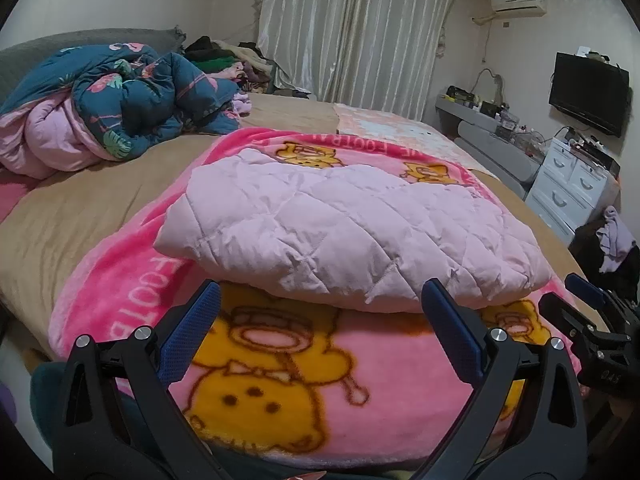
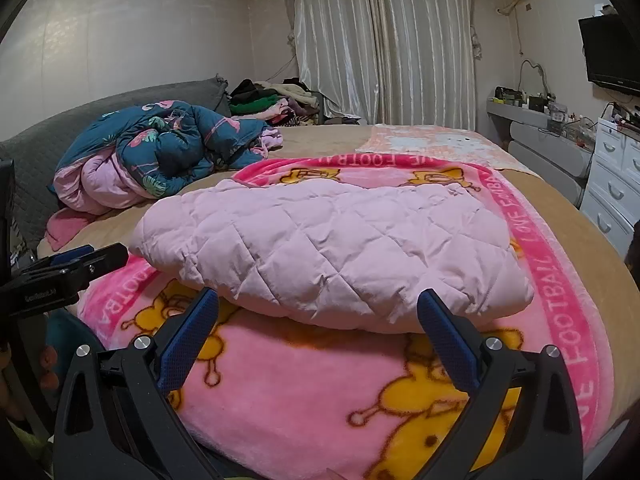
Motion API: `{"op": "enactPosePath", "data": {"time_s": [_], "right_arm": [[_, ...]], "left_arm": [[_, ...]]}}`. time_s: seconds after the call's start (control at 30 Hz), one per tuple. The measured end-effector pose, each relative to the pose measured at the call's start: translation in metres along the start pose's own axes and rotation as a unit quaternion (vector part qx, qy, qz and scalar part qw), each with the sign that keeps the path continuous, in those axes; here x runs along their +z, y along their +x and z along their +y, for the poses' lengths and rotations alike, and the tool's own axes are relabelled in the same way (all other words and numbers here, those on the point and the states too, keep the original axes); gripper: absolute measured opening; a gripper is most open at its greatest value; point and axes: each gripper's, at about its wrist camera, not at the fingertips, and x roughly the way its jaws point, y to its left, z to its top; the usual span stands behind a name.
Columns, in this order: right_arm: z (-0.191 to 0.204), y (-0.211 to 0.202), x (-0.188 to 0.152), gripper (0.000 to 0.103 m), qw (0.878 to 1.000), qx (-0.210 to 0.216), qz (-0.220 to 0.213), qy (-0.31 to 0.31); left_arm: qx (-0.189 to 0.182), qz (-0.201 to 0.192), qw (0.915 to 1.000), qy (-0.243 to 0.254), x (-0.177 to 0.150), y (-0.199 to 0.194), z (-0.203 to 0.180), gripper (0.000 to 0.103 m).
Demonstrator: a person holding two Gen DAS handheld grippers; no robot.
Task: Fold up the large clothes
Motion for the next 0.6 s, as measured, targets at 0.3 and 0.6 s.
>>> {"op": "enactPosePath", "data": {"time_s": [0.3,0.6], "right_arm": [[0.0000,0.0018,-0.0018,0.099,1.000,0.001,0.003,0.002],[0.0005,0.0022,-0.0026,0.099,1.000,-0.001,0.002,0.001]], "left_arm": [[0.001,0.000,1.0000,0.000,0.0003,0.0003,0.0001,0.094],[0.002,-0.003,1.0000,0.003,0.0003,-0.0008,-0.0008,0.094]]}}
